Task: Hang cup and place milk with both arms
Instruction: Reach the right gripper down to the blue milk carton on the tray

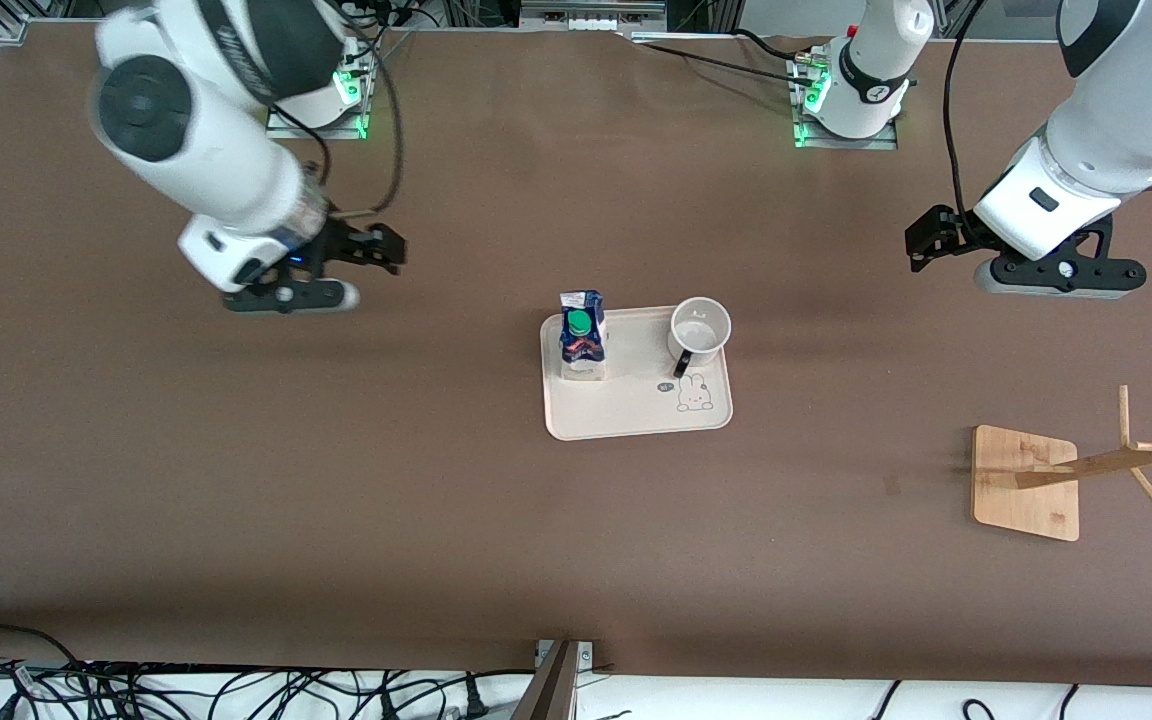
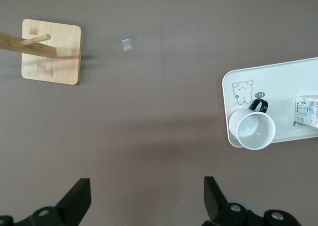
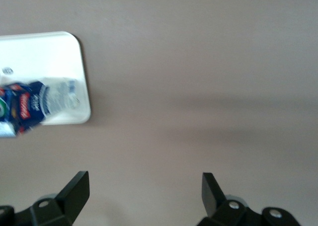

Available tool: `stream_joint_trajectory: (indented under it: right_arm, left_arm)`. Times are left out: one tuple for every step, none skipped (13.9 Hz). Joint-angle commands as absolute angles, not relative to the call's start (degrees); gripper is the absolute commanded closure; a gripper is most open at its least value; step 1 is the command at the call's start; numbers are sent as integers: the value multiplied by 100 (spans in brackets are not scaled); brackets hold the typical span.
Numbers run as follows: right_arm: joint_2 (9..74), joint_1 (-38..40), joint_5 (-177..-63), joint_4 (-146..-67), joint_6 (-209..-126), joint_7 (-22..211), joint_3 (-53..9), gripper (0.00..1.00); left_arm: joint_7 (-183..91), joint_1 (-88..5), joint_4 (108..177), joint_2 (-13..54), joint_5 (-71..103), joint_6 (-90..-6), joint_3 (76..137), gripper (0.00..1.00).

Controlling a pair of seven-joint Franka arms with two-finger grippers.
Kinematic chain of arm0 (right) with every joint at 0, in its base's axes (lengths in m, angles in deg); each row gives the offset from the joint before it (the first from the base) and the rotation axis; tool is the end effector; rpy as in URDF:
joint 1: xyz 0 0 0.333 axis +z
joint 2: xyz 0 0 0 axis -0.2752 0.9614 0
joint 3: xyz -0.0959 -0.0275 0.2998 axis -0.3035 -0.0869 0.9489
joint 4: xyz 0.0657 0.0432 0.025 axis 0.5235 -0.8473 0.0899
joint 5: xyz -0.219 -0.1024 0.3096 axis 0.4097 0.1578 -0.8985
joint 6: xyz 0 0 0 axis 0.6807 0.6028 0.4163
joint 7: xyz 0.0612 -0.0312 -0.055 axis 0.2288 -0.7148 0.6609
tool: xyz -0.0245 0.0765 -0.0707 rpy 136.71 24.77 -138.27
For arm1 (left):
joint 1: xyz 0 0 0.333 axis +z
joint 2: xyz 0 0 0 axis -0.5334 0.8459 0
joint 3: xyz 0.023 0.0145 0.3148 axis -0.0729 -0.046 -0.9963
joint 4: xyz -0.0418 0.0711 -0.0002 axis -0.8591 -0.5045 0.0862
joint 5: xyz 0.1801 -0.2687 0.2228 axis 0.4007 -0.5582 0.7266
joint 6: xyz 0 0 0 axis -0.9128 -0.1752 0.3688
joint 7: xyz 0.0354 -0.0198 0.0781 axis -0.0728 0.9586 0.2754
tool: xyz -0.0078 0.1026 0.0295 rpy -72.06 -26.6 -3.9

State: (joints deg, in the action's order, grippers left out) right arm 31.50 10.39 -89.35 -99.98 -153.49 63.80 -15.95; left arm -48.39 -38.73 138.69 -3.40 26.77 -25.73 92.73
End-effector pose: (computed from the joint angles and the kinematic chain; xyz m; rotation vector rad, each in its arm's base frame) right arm 0.5530 0.2909 0.4886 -3.0732 0.0108 0.1663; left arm 0.5554 -0.1050 0.5717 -3.1088 0.0671 0.0611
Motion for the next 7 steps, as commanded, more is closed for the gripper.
stream_joint_trajectory:
  right_arm:
    - [3991, 1477, -8978, -8982, -15416, 5462, -1645, 0]
    - [4307, 1627, -8978, -8587, -15398, 5154, -1645, 0]
    - [4536, 1750, -8978, -8331, -15407, 5030, -1645, 0]
    - [4695, 1847, -8978, -8198, -15424, 4994, -1645, 0]
    - [4827, 1996, -8987, -8066, -15494, 4871, -1645, 0]
    - [4959, 2145, -8978, -7986, -15660, 4574, -1645, 0]
    - [5065, 2225, -8978, -7968, -15836, 4284, -1645, 0]
  left_arm:
    - [-4900, -3865, 13667, -266, 2613, -2417, 9294, 0]
    - [-4900, -3865, 13667, -266, 2613, -2417, 9294, 0]
    - [-4900, -3874, 13667, -257, 2613, -2425, 9294, 0]
    - [-4900, -3865, 13667, -266, 2613, -2417, 9294, 0]
    - [-4909, -3874, 13667, -266, 2613, -2425, 9294, 0]
    - [-4944, -3874, 13667, -266, 2613, -2417, 9303, 0]
    - [-4962, -3874, 13667, -266, 2613, -2417, 9303, 0]
